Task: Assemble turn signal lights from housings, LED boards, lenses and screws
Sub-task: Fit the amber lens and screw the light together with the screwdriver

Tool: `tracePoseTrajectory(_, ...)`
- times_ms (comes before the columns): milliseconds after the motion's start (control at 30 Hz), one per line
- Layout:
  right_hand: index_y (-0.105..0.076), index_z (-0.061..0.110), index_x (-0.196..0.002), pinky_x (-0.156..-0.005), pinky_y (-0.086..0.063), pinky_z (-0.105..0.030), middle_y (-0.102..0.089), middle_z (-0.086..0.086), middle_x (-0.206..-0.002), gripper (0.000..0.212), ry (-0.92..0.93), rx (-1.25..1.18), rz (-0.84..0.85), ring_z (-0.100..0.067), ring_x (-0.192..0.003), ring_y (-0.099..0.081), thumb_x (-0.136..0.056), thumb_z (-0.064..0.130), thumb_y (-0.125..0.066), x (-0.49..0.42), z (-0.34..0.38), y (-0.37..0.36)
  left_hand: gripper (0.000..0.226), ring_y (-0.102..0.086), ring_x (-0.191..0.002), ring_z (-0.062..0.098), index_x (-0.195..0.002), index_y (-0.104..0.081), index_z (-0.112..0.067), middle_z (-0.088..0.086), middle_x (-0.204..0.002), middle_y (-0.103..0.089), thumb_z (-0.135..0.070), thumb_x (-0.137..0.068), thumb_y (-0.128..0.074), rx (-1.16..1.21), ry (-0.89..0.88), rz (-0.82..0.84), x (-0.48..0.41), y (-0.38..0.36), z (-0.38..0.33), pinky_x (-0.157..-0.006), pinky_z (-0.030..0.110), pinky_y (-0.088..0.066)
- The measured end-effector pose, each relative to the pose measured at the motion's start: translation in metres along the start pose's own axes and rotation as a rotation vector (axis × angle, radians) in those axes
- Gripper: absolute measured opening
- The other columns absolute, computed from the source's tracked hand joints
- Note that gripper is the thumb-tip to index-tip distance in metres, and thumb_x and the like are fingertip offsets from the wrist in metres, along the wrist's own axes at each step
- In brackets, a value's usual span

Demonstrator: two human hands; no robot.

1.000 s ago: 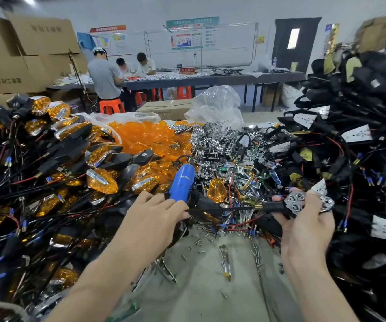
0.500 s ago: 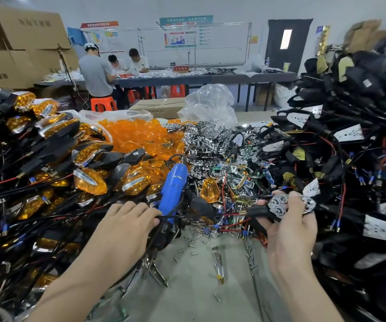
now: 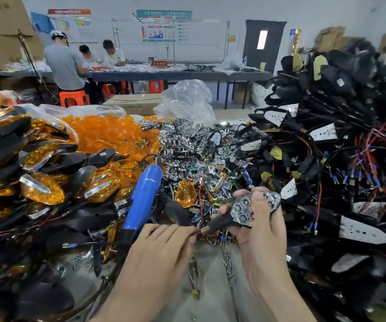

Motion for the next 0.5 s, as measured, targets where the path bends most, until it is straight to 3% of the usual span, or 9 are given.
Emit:
tracePoseTrajectory(233, -0.063, 0.023, -0.096, -0.07, -0.059, -0.047, -0.067, -0.01, -0.098, 0.017, -0.034, -0.064, 0.079, -0.031, -0.074, -0.069, -0.089, 0.038, -0.066, -0.0014, -0.0032, -0.0047, 0.029, -0.06, -0.066, 0.009, -0.096, -0.074, -0.02, -0.012, -0.077, -0.068, -0.032, -0.096, -0.048, 0.052, -0.038, -0.074, -0.0003, 0.0007, 0.0024, -0.068, 0.026, -0.042)
tracePoseTrajectory(500, -0.065, 0.026, -0.095, -0.07, -0.059, -0.046, -0.068, -0.008, -0.098, 0.011, -0.024, -0.021, 0.102, -0.032, -0.075, -0.07, -0.097, 0.033, -0.057, -0.0012, -0.0074, -0.006, 0.03, -0.06, -0.069, 0.009, -0.099, -0.073, -0.02, -0.012, -0.08, -0.067, -0.032, -0.1, -0.046, 0.081, -0.053, -0.08, 0.0038, -0.0001, 0.0038, -0.069, 0.027, -0.042)
Point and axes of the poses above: each hand's wrist, its own x-axis away from the middle knuckle, its own y-axis out of the back of the hand, z = x × y, the point moved 9 cm from there along -x, towards the middle knuckle
